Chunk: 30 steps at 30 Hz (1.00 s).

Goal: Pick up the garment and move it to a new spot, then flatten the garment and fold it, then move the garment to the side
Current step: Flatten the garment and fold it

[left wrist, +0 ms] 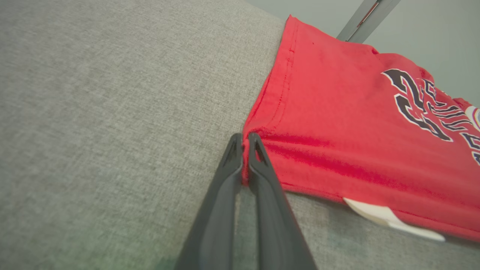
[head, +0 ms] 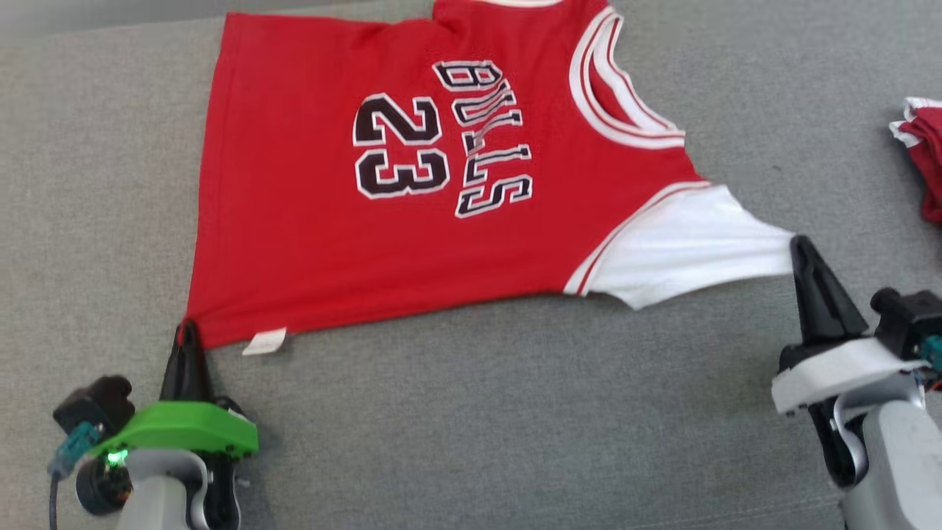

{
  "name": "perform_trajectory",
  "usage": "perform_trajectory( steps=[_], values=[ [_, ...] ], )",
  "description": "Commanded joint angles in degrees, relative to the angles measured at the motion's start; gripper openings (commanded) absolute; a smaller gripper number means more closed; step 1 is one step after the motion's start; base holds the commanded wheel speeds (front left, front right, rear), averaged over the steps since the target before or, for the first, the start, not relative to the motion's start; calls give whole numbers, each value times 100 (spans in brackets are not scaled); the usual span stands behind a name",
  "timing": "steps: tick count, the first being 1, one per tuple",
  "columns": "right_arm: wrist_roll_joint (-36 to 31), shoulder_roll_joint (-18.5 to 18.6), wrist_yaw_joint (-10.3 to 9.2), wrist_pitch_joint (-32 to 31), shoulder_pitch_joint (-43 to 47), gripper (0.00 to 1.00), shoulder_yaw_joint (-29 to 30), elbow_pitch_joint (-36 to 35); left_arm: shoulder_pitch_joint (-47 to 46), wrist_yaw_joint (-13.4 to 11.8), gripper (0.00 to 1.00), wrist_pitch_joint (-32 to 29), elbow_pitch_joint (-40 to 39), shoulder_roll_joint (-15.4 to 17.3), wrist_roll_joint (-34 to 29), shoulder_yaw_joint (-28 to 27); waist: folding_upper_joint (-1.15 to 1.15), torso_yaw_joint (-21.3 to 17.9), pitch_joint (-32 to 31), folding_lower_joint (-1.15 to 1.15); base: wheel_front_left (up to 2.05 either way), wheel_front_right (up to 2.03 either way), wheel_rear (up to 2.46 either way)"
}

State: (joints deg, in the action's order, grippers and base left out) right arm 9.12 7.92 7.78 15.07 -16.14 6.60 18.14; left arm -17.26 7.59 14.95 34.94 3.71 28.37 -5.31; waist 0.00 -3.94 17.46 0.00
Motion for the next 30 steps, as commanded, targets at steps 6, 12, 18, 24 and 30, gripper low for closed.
perform_trajectory(
  steps=[6, 12, 18, 24, 30],
  values=[
    [165, -42, -54, 12, 908, 0, 105, -73, 1001, -21, 0, 32, -357, -45, 86, 59, 0, 7, -745, 0, 0, 0, 0],
    [262, -87, -43, 12, 1747, 0, 140, -35, 1731, -21, 0, 32, -686, -51, 321, 490, 0, 105, -1139, 0, 0, 0, 0],
    [364, -121, -42, 12, 2295, 0, 231, -149, 2304, -19, 0, 33, -1141, -52, 343, 766, 0, 153, -1312, 0, 0, 0, 0],
    [431, -157, -41, 12, 2144, 0, 309, -488, 2262, -19, 0, 32, -1644, -56, 323, 924, 0, 194, -1194, 0, 0, 0, 0],
    [407, -90, -36, 11, 1354, 0, 251, -714, 1657, -19, 0, 27, -1804, -57, 253, 1050, 0, 243, -840, 0, 0, 0, 0]
  ],
)
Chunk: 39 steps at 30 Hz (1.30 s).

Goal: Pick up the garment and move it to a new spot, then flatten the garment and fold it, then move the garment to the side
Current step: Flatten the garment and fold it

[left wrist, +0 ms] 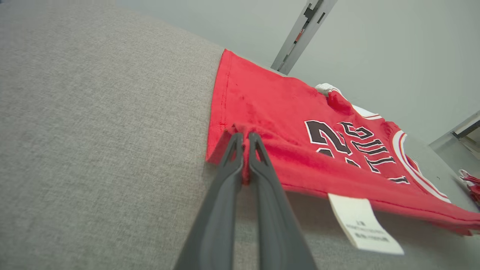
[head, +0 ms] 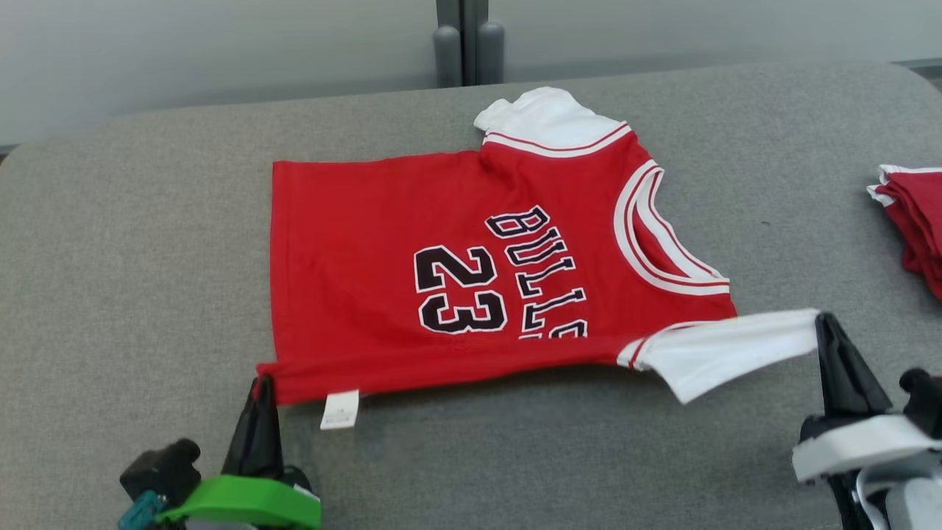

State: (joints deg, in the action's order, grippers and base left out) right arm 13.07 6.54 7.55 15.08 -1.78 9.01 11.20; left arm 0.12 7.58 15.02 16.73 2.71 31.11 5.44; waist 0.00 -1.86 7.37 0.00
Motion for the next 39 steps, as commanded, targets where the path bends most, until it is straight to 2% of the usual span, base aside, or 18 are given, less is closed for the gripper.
perform_trajectory(
  steps=[1, 13, 27, 28, 29, 33, 39],
  values=[
    [-27, 62, -13, 10, -316, 0, -32, -10, -295, -18, 0, 19, 33, 43, 16, -40, 0, 49, 269, 0, 0, 0, 0],
    [-423, 268, -13, 9, -2175, 0, -372, 701, -1768, -18, 0, 19, 646, 40, -242, 53, 0, 145, 1116, 0, 0, 0, 0],
    [-902, 275, -13, 10, -3382, 0, -447, 1491, -2448, -18, 0, 19, 906, 41, -289, -117, 0, 181, 1553, 0, 0, 0, 0],
    [-918, 234, -13, 10, -3416, 71, -437, 1525, -2458, -18, 68, 20, 923, 41, -259, -118, 0, 184, 1563, 0, 0, 0, 0],
    [-927, 209, -13, 10, -3445, 100, -437, 1514, -2467, -17, 100, 20, 929, 41, -248, -122, 0, 187, 1568, 0, 0, 0, 0],
    [-946, 171, -13, 10, -3301, 100, -379, 1257, -2383, -17, 100, 19, 728, 35, -226, -284, 0, 204, 1571, 0, 0, 0, 0],
    [-874, 54, -13, 9, -2548, 100, -233, 782, -1927, -17, 100, 19, 506, 36, -368, -383, 0, 209, 1479, 0, 0, 0, 0]
  ],
)
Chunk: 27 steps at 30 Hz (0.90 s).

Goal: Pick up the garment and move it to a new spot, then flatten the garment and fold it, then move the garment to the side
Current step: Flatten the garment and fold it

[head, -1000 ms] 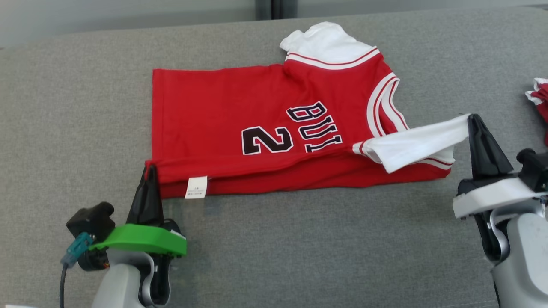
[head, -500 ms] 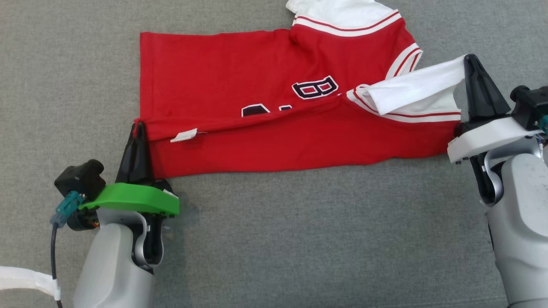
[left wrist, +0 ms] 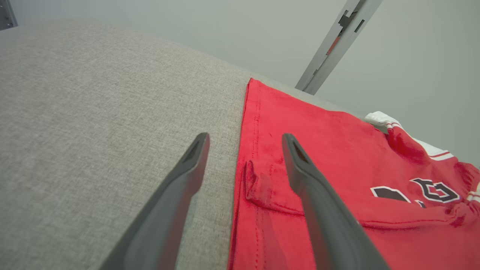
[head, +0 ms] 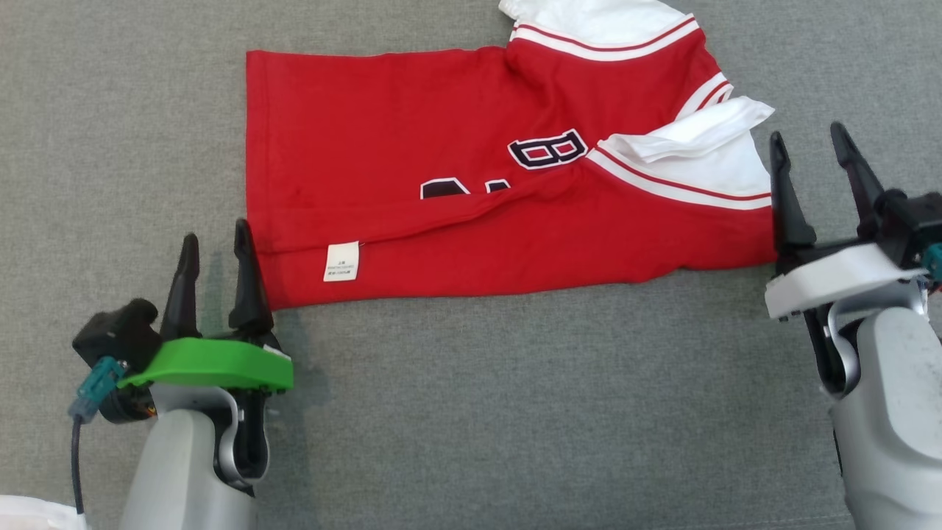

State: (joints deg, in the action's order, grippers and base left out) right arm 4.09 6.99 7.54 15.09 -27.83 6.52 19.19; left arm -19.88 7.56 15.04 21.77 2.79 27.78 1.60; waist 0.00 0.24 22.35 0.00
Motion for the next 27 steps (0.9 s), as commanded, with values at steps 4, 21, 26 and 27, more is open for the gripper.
perform_trajectory(
  steps=[4, 21, 26, 27],
  values=[
    [33, -26, -11, 8, 554, 100, 59, 0, 324, -16, 100, 18, 50, 28, -195, 114, 0, -24, -37, 0, 0, 0, 0],
    [-64, -269, -11, -14, 600, 0, 150, 1208, 152, -23, 42, -69, 1678, 4, -387, 567, 0, -26, 72, 0, 0, 0, 0],
    [153, -238, -11, -16, 653, 0, 135, 1217, 69, 7, 0, -95, 2052, -67, 114, 1191, 0, 6, -16, 0, 0, 0, 0],
    [185, -238, -11, -9, 673, 0, 129, 1179, 60, 8, 0, -95, 2068, -61, 211, 1257, 0, 11, -36, 0, 0, 0, 0]
  ],
)
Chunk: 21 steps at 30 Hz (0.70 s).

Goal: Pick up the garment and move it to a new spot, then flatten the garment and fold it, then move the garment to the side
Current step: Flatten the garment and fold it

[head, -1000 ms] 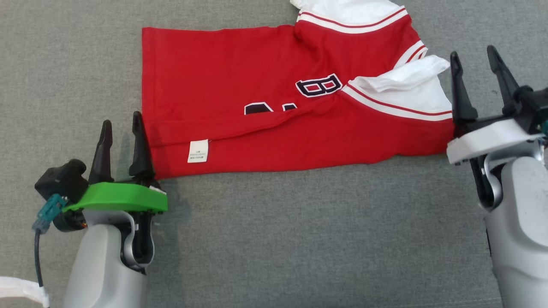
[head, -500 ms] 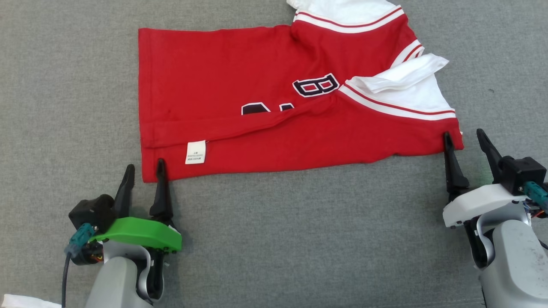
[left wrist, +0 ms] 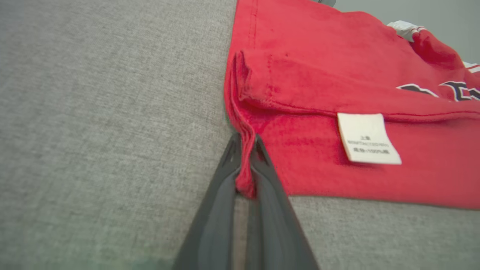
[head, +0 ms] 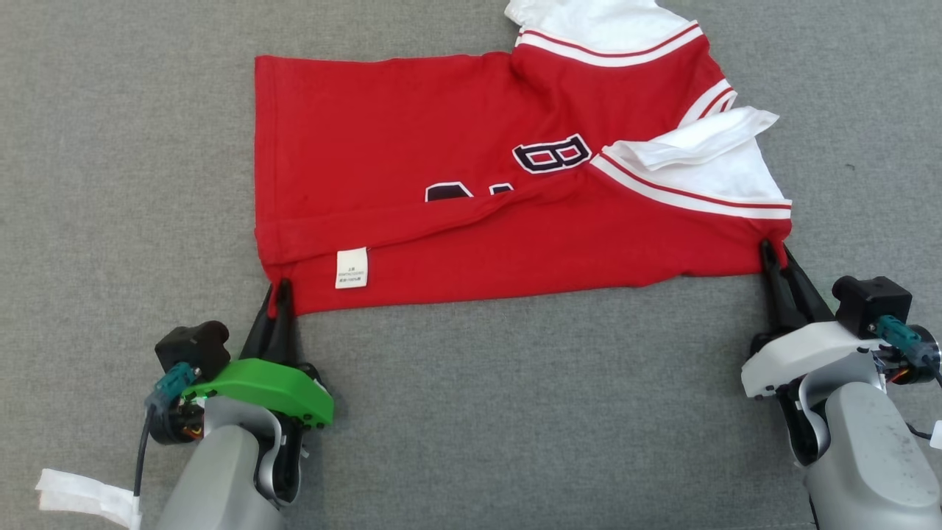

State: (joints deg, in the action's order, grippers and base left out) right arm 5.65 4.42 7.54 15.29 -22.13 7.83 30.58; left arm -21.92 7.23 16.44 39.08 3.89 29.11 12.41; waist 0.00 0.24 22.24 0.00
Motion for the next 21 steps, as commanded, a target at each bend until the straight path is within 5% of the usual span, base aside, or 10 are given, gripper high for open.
perform_trajectory(
  steps=[1, 14, 21],
  values=[
    [70, 23, -11, -22, 120, 0, -5, -5, 257, 41, 0, -236, 324, -180, 149, 257, 0, 16, -48, 0, 0, 0, 0],
    [620, 207, -12, -15, -450, 0, -212, -557, -265, 31, 0, -131, -1018, 248, 512, -111, 0, 2, -569, 0, 0, 0, 0],
    [960, 433, -12, -15, -519, 0, -382, -413, 32, 31, 0, -131, -869, 230, 381, -386, 0, -78, -1115, 0, 0, 0, 0]
  ],
)
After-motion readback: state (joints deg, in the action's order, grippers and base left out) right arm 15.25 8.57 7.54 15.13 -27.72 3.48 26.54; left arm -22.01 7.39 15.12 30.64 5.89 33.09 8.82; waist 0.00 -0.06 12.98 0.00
